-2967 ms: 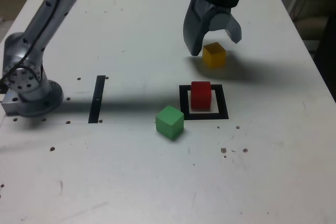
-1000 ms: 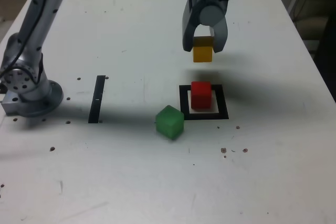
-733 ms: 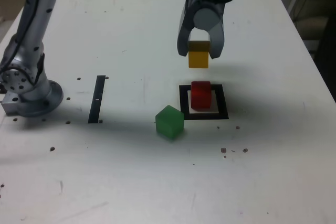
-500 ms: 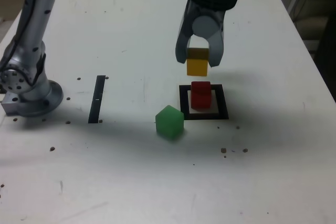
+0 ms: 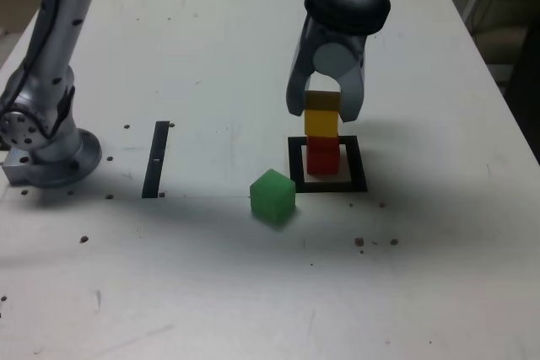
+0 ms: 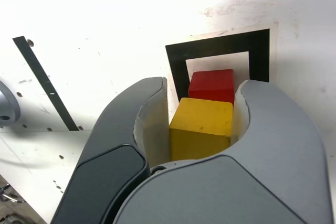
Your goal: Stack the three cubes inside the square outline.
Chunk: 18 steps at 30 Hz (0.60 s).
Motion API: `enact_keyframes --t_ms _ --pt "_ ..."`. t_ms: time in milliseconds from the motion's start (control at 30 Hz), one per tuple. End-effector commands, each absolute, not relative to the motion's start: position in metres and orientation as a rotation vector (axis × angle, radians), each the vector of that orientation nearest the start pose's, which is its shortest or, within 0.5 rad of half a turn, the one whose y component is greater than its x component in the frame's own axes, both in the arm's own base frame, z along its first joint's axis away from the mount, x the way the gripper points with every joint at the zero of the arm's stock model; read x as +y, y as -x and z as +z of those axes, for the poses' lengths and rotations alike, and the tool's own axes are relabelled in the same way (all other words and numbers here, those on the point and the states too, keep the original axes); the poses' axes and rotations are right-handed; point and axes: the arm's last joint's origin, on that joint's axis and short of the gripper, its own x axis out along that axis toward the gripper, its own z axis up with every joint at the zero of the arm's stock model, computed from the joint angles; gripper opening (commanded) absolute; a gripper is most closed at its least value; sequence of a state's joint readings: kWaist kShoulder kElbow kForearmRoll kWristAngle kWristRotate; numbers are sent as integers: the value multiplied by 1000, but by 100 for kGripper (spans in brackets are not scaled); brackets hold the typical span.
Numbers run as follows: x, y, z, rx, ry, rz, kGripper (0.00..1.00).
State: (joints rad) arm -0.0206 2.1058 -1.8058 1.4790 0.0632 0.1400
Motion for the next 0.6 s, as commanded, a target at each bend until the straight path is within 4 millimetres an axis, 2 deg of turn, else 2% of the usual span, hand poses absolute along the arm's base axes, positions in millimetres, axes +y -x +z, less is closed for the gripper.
enact_keyframes --t_ms 0,567 --pt "-6 -383 274 1778 -176 -94 30" --pt "-6 -389 259 1796 -171 -98 30"
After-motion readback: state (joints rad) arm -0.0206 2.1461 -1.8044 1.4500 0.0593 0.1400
